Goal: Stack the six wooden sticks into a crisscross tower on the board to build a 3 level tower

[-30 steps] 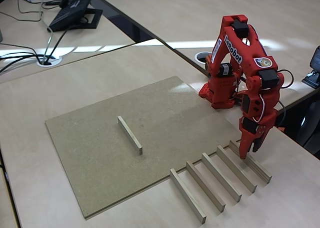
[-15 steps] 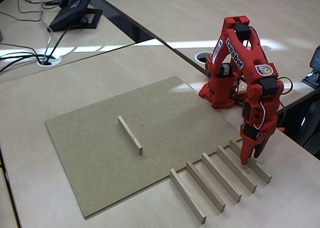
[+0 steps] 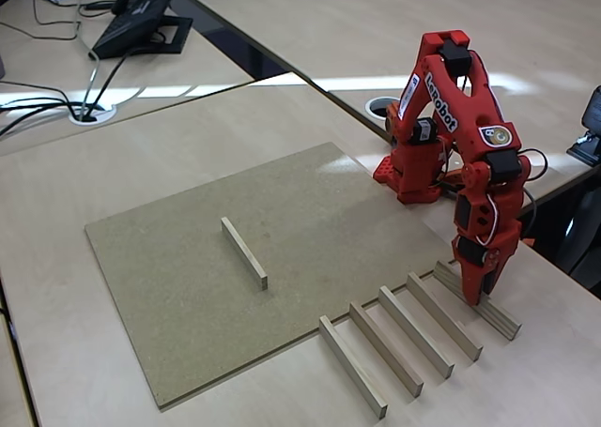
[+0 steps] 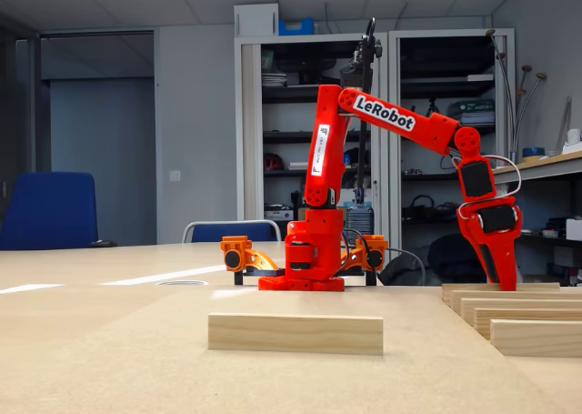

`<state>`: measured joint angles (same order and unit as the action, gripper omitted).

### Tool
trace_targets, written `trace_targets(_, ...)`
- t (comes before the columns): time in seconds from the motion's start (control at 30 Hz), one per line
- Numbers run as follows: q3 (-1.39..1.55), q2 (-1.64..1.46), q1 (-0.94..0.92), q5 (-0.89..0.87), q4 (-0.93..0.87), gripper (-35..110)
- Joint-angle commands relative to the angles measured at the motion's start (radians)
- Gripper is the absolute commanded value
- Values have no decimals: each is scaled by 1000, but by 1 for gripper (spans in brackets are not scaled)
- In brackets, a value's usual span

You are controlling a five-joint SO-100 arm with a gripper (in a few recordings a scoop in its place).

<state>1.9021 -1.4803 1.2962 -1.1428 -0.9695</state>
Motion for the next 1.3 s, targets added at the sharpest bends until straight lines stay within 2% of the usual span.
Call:
trace_targets(0.0,12,-5,0,-18,-8,0)
trace_targets(0.23,-89,6,-8,-12,-117,0)
trace_targets(0.47,-334,2,-29,-15,-397,0)
trace_targets(0.63,-528,-5,-97,63,-597,0)
trace_targets(0.77,-537,-54,-209,195,-655,0)
trace_targets(1.1,-339,-195,-663,676,-584,0)
trace_targets(1.27,-282,-201,-828,827,-549,0)
